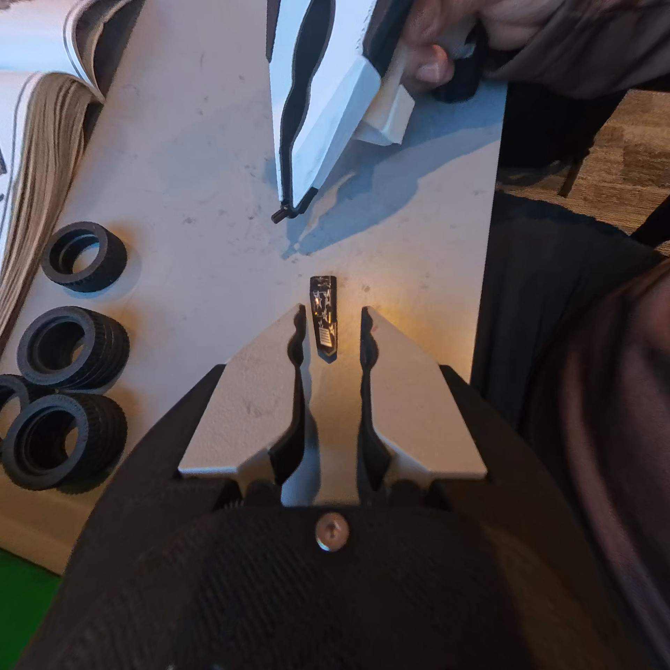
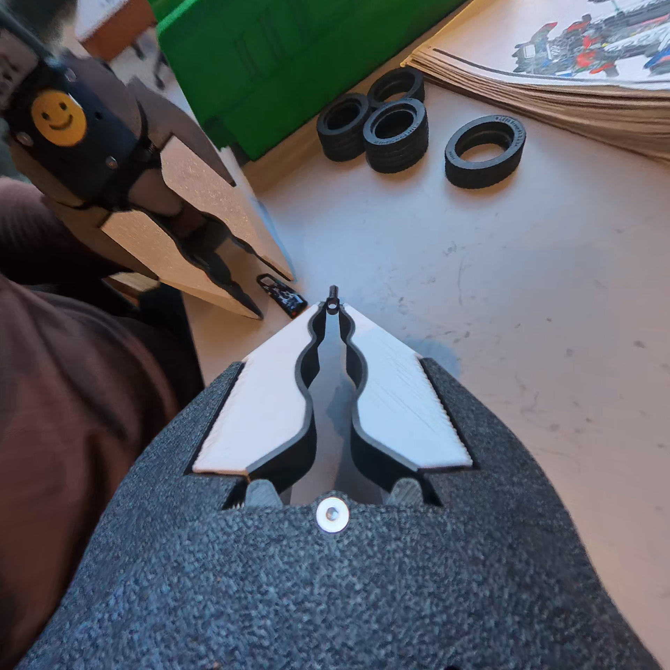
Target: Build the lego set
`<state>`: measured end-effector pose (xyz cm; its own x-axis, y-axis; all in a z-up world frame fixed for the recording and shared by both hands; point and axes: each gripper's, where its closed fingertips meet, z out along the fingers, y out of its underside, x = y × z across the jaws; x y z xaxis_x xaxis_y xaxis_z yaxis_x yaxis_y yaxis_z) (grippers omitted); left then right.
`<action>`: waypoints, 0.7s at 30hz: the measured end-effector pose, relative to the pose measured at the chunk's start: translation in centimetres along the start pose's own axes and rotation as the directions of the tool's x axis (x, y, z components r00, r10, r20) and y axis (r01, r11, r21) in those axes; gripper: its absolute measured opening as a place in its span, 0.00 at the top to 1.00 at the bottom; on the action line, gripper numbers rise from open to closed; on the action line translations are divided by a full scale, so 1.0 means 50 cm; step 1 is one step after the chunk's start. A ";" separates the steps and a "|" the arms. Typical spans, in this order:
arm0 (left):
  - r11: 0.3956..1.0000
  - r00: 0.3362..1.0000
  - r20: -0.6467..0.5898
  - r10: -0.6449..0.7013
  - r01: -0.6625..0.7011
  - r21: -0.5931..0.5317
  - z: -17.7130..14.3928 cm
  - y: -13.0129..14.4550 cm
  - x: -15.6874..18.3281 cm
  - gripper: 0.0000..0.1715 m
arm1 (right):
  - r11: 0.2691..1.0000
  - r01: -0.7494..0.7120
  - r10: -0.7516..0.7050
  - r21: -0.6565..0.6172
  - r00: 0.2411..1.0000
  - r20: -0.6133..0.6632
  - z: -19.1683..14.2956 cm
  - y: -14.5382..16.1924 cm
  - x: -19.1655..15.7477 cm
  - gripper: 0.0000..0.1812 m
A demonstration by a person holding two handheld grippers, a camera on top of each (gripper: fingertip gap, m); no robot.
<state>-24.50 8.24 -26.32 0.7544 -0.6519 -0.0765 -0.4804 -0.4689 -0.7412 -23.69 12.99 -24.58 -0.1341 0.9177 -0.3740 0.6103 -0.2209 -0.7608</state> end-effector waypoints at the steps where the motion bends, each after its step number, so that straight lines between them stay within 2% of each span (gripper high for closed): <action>1: 1.000 1.000 0.005 0.010 -0.011 0.020 -0.003 -0.005 0.000 0.84 | 1.000 -0.021 0.021 0.010 0.999 0.026 -0.002 -0.002 -0.003 0.96; 7: 0.978 0.992 0.107 0.067 -0.087 0.191 -0.039 -0.048 -0.014 0.86 | 0.987 -0.154 0.139 0.046 0.960 0.242 -0.016 -0.013 -0.049 0.96; 11: 0.974 0.980 0.154 0.123 -0.149 0.168 -0.037 -0.047 -0.014 0.87 | 0.976 -0.218 0.201 0.007 0.911 0.361 -0.011 -0.009 -0.084 0.96; 14: 0.967 0.971 0.159 0.180 -0.204 0.150 -0.032 -0.047 0.001 0.88 | 0.976 -0.216 0.208 -0.024 0.897 0.390 -0.006 -0.001 -0.101 0.96; 21: 0.943 0.940 0.188 0.284 -0.309 0.120 -0.029 -0.051 0.018 0.92 | 0.986 -0.160 0.166 -0.048 0.913 0.372 0.002 0.009 -0.112 0.96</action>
<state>-23.26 7.97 -23.53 0.6566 -0.6344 -0.4080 -0.6331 -0.1695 -0.7553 -22.72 7.71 -22.87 -0.3115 0.6785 -0.6653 0.6608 -0.3484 -0.6648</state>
